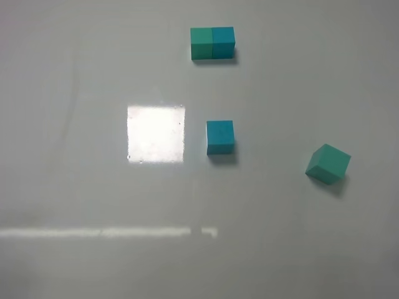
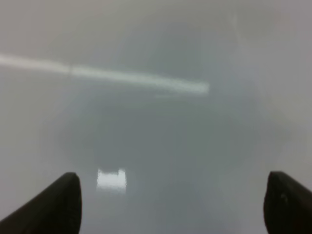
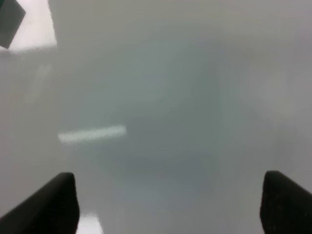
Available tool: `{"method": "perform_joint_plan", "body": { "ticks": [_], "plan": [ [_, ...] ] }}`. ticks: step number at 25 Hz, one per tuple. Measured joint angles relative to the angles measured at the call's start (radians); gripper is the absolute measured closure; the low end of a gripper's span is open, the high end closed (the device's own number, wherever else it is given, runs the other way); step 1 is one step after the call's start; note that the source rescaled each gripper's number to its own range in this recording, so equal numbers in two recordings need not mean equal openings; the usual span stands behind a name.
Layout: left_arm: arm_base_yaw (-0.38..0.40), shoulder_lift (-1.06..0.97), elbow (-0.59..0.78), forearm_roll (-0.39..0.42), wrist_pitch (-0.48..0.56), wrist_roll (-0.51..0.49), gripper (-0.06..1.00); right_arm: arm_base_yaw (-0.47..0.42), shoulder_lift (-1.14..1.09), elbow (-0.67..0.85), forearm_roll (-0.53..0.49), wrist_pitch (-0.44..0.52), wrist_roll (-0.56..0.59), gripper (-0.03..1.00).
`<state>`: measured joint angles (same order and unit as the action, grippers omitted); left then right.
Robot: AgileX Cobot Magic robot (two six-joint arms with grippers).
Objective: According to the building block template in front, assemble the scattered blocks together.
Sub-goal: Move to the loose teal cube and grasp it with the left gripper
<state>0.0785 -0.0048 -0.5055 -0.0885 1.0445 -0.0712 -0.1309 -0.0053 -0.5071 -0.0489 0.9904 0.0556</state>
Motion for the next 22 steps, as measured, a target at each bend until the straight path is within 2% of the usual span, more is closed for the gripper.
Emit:
{"method": "perform_joint_plan", "body": {
  "ticks": [4, 9, 13, 19, 22],
  "plan": [
    [0.000, 0.000, 0.000, 0.000, 0.000, 0.000, 0.26, 0.000, 0.000, 0.000, 0.000, 0.000, 0.000, -0.03],
    [0.000, 0.000, 0.000, 0.000, -0.001, 0.000, 0.26, 0.000, 0.000, 0.000, 0.000, 0.000, -0.001, 0.07],
    [0.000, 0.000, 0.000, 0.000, -0.001, 0.000, 0.26, 0.000, 0.000, 0.000, 0.001, 0.000, -0.009, 0.09],
    [0.000, 0.000, 0.000, 0.000, -0.001, 0.000, 0.26, 0.000, 0.000, 0.000, 0.096, 0.000, -0.153, 0.11],
    [0.000, 0.000, 0.000, 0.000, -0.001, 0.000, 0.26, 0.000, 0.000, 0.000, 0.121, 0.000, -0.188, 0.11]
  ]
}}
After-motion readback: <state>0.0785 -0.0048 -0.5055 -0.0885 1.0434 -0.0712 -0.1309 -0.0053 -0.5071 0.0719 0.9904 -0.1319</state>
